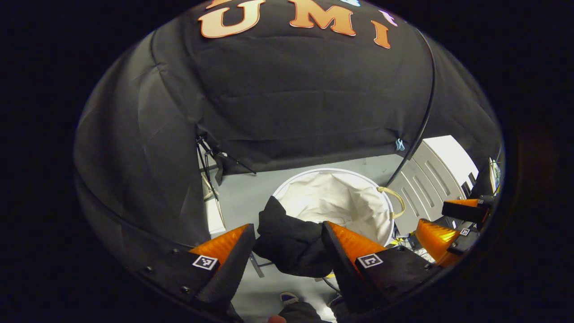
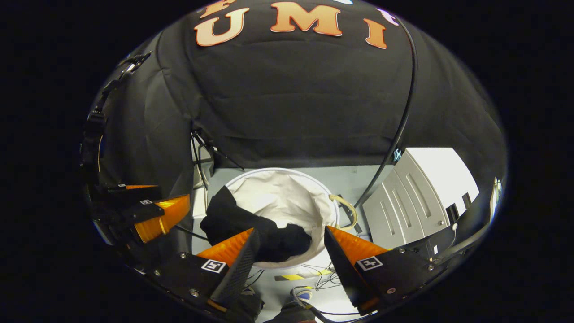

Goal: Grasp the clothes on the hanger with both hands and then place them into the laundry hamper below.

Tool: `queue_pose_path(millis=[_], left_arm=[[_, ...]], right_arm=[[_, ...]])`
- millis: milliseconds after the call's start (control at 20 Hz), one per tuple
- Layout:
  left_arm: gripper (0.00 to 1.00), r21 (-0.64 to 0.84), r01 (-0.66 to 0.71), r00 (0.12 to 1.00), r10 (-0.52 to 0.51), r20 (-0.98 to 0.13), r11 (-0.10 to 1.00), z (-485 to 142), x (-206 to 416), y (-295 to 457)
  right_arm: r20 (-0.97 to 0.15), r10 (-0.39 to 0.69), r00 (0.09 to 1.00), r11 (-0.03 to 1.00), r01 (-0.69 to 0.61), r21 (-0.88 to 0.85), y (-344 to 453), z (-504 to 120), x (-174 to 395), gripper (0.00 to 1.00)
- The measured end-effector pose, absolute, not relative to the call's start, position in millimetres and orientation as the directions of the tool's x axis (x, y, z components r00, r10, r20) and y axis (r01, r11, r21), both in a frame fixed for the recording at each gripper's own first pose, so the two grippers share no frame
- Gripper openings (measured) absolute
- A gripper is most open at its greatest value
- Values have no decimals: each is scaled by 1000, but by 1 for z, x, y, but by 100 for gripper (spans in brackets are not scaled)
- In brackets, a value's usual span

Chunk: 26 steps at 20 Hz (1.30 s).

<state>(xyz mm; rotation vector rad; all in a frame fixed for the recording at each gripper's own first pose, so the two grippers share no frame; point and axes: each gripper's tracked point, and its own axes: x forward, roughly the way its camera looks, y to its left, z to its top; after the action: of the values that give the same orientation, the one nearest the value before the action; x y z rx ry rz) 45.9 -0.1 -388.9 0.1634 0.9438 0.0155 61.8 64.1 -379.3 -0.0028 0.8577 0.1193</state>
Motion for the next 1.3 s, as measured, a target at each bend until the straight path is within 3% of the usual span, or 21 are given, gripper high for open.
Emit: queue_pose_path(millis=[250,750,1300], left_arm=[[98,152,49,679,78,-730,987,-339,48,2],[96,126,-27,887,82,-455,992,-166,59,6],[95,96,-62,972,82,-220,993,-7,54,13]], right_arm=[[-690,90,718,996,-69,57,52,-337,63,90],[-401,35,915,997,-58,-44,16,-156,60,90],[-145,-13,989,1000,13,1,-25,7,51,90]])
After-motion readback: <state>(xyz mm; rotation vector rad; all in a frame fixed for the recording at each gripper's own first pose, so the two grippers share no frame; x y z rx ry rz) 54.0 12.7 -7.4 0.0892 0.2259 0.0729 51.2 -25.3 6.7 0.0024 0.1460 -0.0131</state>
